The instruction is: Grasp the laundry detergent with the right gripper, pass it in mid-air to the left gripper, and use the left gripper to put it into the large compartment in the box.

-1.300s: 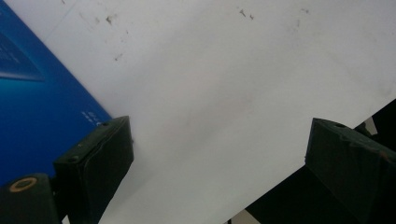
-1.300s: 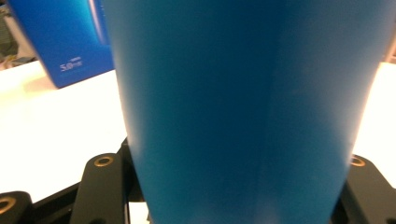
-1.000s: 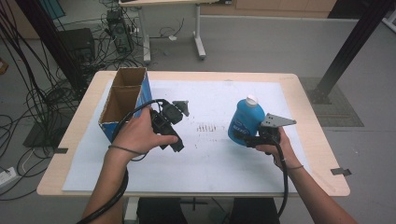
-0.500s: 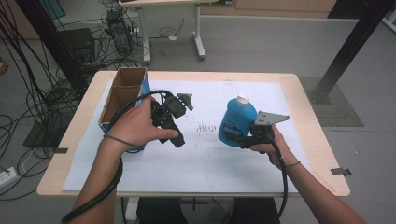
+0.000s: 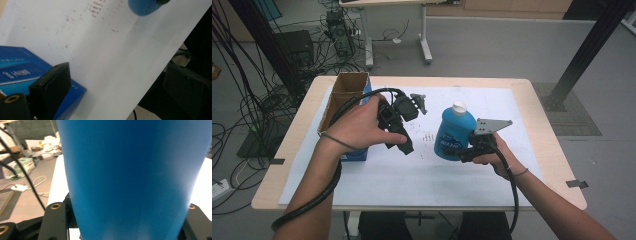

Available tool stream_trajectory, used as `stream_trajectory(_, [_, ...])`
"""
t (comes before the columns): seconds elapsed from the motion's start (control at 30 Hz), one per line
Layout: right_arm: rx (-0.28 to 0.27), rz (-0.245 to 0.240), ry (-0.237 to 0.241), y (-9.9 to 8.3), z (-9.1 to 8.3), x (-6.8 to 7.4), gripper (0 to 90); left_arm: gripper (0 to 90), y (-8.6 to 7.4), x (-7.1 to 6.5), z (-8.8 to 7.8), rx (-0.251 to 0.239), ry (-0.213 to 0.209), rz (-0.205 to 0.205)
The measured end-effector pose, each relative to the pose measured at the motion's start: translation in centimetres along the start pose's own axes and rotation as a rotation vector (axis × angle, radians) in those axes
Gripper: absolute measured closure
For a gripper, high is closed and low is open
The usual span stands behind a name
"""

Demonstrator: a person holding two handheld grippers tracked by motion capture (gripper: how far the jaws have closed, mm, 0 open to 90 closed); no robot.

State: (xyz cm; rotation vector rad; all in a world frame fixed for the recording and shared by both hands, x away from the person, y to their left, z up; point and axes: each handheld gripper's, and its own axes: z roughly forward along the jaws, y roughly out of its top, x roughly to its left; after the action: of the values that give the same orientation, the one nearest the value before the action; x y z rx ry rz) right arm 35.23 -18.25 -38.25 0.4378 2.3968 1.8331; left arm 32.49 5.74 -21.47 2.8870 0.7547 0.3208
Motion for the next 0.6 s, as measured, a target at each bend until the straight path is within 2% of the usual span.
stream_trajectory(0.13, [0.016,-0.013,0.035,0.3,0.7,0.6,39.9,8.0,0.2,-0.3,-0.4,-0.004,-0.004,0.033])
stream_trajectory(0.27, [0.025,-0.023,0.069,0.5,1.3,1.1,39.9,8.0,0.4,-0.2,-0.7,-0.001,0.001,0.048])
stream_trajectory(0.6, [0.043,-0.064,0.129,1.1,2.8,2.4,40.0,8.0,1.2,-0.8,-1.2,0.020,-0.004,0.121])
